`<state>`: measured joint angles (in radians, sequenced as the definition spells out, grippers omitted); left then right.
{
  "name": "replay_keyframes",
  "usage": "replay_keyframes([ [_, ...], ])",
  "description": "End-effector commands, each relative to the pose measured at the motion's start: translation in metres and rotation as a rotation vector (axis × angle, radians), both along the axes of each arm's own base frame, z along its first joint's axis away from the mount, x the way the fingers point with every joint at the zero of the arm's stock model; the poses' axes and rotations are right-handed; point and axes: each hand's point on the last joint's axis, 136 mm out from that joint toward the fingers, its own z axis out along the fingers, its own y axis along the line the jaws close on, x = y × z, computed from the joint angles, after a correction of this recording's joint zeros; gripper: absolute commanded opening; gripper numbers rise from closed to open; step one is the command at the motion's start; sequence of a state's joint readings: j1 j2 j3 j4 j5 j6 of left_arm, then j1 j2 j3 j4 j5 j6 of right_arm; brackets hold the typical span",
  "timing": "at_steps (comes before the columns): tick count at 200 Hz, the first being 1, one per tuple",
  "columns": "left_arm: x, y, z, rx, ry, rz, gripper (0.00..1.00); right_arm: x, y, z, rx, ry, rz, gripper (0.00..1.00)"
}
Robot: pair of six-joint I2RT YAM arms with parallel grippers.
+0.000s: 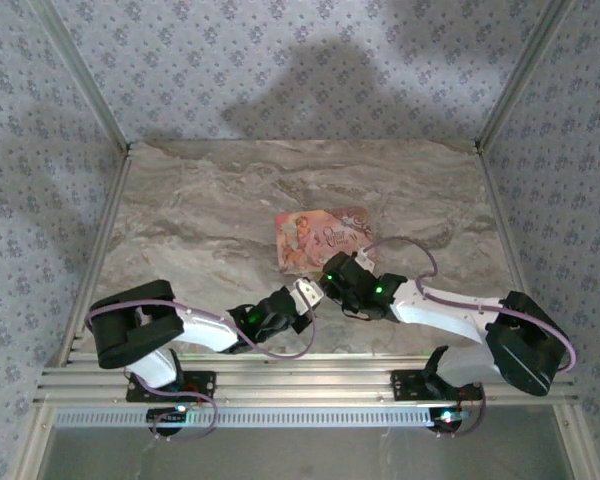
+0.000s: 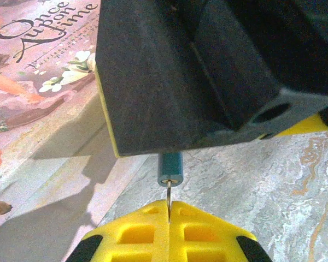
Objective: Unlock the padlock with the key
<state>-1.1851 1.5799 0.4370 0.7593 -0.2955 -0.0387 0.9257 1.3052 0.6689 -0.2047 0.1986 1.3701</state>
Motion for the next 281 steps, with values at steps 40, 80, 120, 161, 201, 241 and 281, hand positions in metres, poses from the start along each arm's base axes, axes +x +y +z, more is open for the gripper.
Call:
replay_keyframes([
  [40,-0.002,0.002,-0.012,0.039,0.035,0.001,0.0,0.005,0.014,0.01,0.051,-0.03,-0.002,0.29],
  [80,-0.003,-0.001,-0.01,0.025,0.045,-0.006,0.0,0.006,0.018,0.008,0.061,-0.024,0.003,0.2],
  [120,-0.003,-0.003,-0.009,0.015,0.049,-0.01,0.0,0.006,0.021,0.005,0.065,-0.014,0.004,0.27],
  [161,-0.004,-0.002,-0.008,0.007,0.052,-0.008,0.0,0.006,0.021,0.004,0.061,-0.014,0.0,0.26],
  [201,-0.005,-0.003,-0.005,-0.009,0.052,-0.011,0.0,0.007,0.025,0.002,0.057,-0.004,0.008,0.4],
  [241,-0.005,-0.002,-0.003,-0.018,0.053,-0.011,0.0,0.007,0.025,-0.001,0.054,0.005,0.008,0.21],
  [281,-0.007,0.002,-0.002,-0.017,0.054,-0.01,0.0,0.007,0.019,0.002,0.04,-0.011,0.005,0.0],
])
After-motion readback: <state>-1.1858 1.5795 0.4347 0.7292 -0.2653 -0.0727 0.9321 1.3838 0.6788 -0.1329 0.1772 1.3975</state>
